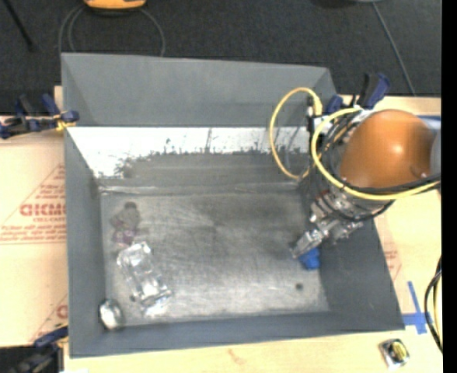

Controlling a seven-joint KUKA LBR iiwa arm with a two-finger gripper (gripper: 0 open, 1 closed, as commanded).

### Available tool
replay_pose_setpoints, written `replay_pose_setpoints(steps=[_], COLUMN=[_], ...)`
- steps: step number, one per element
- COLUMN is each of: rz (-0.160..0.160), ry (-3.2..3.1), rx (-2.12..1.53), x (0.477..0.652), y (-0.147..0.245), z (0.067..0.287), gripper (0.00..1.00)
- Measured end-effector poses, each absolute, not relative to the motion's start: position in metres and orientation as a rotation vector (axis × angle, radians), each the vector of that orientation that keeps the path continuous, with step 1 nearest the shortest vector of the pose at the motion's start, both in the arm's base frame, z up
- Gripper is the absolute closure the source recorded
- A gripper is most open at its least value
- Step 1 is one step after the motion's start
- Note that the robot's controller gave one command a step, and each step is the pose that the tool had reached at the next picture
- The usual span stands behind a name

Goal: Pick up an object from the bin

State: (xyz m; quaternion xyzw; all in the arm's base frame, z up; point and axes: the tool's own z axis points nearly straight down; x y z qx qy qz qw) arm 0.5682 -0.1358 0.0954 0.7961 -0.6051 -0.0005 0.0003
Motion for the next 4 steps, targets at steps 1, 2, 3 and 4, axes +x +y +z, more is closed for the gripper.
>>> replay_pose_setpoints(steps=[1,2,3,4], rz=[-0.006,-0.01,-0.017,0.012], ry=[-1.692,-1.75,-1.756,-1.755], rx=[2.644,2.612,2.61,2.609], x=[0.557,0.558,0.557,0.545], y=[-0.145,-0.149,-0.147,-0.163], z=[0.087,0.081,0.081,0.212], gripper=[0.0,0.0,1.0,1.0])
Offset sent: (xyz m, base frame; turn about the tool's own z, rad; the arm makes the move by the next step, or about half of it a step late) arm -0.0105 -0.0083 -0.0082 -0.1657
